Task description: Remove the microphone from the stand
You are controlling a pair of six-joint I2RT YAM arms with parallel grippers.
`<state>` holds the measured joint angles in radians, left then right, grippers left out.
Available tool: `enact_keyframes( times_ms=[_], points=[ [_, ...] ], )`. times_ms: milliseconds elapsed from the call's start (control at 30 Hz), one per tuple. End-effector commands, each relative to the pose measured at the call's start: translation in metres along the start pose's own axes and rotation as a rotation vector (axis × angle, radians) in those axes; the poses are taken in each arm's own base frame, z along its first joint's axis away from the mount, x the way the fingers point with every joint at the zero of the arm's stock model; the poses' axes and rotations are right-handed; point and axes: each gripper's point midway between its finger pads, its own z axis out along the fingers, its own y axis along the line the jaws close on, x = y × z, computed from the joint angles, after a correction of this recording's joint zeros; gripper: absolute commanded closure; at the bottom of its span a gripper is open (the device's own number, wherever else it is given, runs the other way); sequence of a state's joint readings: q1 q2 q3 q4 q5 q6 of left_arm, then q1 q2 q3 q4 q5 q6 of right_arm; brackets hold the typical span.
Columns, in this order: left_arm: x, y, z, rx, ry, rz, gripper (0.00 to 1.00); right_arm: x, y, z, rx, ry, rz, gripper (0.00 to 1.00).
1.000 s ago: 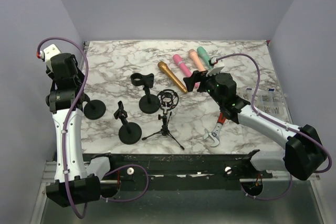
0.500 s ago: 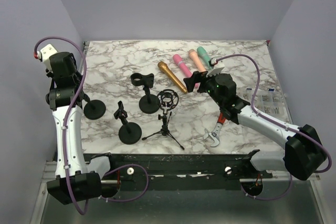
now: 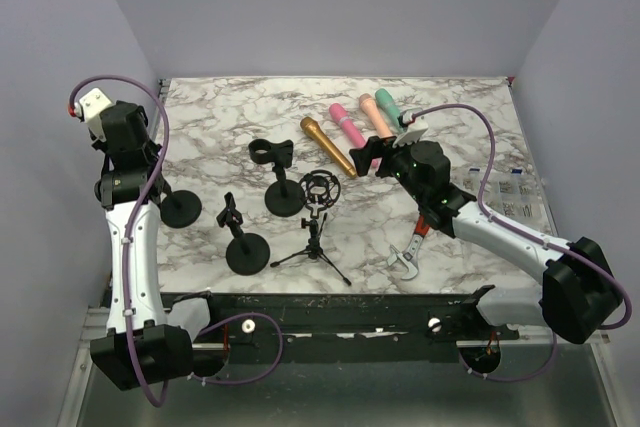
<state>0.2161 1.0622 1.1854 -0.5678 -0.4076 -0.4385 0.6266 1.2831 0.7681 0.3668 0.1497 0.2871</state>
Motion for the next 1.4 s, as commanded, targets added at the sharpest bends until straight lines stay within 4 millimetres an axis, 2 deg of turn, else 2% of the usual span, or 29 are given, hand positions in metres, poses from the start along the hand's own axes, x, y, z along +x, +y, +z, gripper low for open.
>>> enact_keyframes(
  times_ms=[0, 133, 167, 200, 367, 633, 900, 1033, 1133, 1367],
  points=[
    [0.02, 0.012, 0.007, -0.044, 0.038, 0.022, 0.71, -0.004, -0.003, 0.0, 0.013, -0.029, -0.006, 0.07],
    [0.034, 0.012, 0.008, -0.033, 0.076, 0.02, 0.76, -0.001, -0.003, 0.001, 0.012, -0.025, -0.005, 0.07],
    [0.038, 0.013, 0.008, -0.039, 0.088, 0.024, 0.77, -0.032, 0.003, -0.014, -0.011, -0.102, 0.007, 0.07],
    [0.043, 0.016, 0.008, -0.046, 0.1, 0.029, 0.78, -0.002, -0.003, 0.0, 0.01, -0.027, -0.005, 0.07],
    [0.081, 0.03, 0.01, -0.083, 0.192, 0.071, 0.81, -0.003, -0.002, 0.0, 0.002, -0.029, -0.002, 0.07],
    [0.138, 0.034, 0.017, -0.077, 0.315, 0.038, 0.84, -0.002, 0.0, 0.0, -0.006, -0.028, 0.003, 0.07],
    [0.181, 0.042, 0.018, -0.111, 0.394, 0.006, 0.85, -0.002, -0.001, -0.001, -0.004, -0.032, 0.001, 0.07],
    [0.196, 0.048, 0.013, -0.133, 0.419, -0.002, 0.87, -0.001, -0.001, -0.001, -0.006, -0.03, 0.0, 0.07],
    [0.199, 0.052, 0.009, -0.149, 0.413, -0.011, 0.88, -0.002, 0.0, -0.001, -0.009, -0.031, 0.0, 0.07],
    [0.215, 0.046, 0.015, -0.129, 0.451, -0.04, 0.89, 0.0, 0.001, 0.0, -0.017, -0.028, 0.003, 0.07]
  ],
)
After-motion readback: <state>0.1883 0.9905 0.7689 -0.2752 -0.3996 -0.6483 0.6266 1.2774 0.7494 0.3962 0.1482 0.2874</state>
